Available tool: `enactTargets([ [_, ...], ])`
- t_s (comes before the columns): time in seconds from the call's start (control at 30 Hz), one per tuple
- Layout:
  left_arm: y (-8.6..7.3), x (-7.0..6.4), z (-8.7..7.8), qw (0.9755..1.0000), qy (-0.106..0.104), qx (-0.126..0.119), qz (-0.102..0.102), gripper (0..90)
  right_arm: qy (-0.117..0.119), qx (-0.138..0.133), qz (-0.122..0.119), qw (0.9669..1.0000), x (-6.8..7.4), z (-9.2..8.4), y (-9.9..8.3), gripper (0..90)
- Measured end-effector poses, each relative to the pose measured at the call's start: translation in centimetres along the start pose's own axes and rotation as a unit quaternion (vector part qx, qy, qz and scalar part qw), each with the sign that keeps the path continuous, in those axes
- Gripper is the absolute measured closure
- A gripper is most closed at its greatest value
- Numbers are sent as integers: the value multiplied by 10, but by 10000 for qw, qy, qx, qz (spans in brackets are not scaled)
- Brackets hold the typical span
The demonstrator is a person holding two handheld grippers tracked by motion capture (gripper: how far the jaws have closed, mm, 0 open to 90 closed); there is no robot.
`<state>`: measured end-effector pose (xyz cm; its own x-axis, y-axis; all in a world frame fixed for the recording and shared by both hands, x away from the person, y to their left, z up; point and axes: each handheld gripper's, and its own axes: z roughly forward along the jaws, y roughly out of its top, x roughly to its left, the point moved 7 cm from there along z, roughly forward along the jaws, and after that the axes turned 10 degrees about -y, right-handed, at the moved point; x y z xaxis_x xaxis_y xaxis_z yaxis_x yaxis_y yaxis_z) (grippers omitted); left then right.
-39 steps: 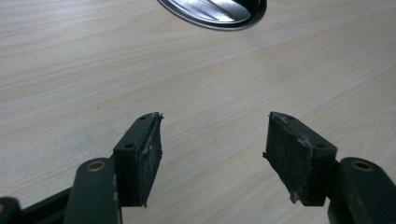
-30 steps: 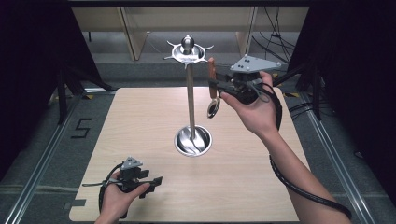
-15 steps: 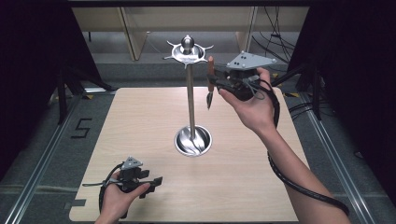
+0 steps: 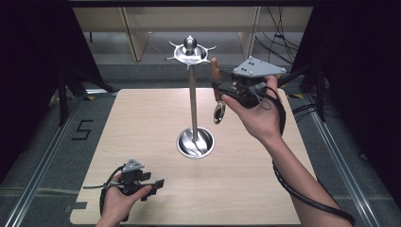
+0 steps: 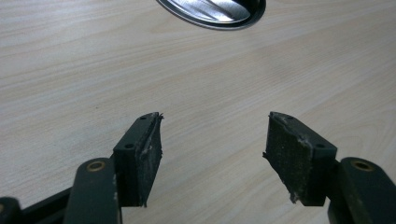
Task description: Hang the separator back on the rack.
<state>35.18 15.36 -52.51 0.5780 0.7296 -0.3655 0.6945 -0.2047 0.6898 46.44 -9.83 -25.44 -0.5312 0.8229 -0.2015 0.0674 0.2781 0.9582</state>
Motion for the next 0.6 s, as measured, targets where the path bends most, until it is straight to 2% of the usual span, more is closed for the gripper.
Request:
enactTargets([
  [0.07, -1, 0, -1, 10000, -31, 47, 42, 351, 30, -49, 21, 10000, -2, -7, -4, 542],
  [0.17, 0, 0, 0, 10000, 21, 3, 0, 351, 99, 0, 187, 9998, -5, -22, -18, 531],
  [0.27, 0, 0, 0, 10000, 32, -27, -1, 351, 136, 186, 217, 9995, -8, -37, -44, 529],
  [0.3, 0, 0, 0, 10000, 41, -24, -2, 351, 150, 272, 198, 9993, -10, -43, -56, 529],
  [0.33, -1, 2, -2, 9999, 15, 114, 115, 351, 208, 399, 275, 9986, -9, -48, -69, 528],
  [0.4, -1, 2, -2, 9999, 39, 57, 100, 352, 215, 636, 264, 9974, -12, -59, -103, 528],
  [0.43, 0, 2, -2, 9999, 45, 28, 97, 352, 245, 621, 203, 9976, -14, -62, -115, 527],
  [0.47, 0, 2, -2, 9999, 59, 16, 83, 352, 261, 771, 335, 9961, -13, -67, -128, 527],
  [0.5, -1, 2, -2, 9999, 63, 18, 86, 352, 265, 975, 455, 9938, -13, -74, -155, 525],
  [0.53, -1, 3, -3, 9998, 84, 109, 143, 352, 291, 1139, 462, 9920, -14, -79, -169, 526],
  [0.57, -1, 3, -3, 9998, 89, 121, 124, 353, 288, 1303, 619, 9891, -12, -83, -186, 525],
  [0.6, -1, 3, -2, 9998, 68, 120, 109, 353, 355, 1524, 611, 9858, -12, -88, -204, 525],
])
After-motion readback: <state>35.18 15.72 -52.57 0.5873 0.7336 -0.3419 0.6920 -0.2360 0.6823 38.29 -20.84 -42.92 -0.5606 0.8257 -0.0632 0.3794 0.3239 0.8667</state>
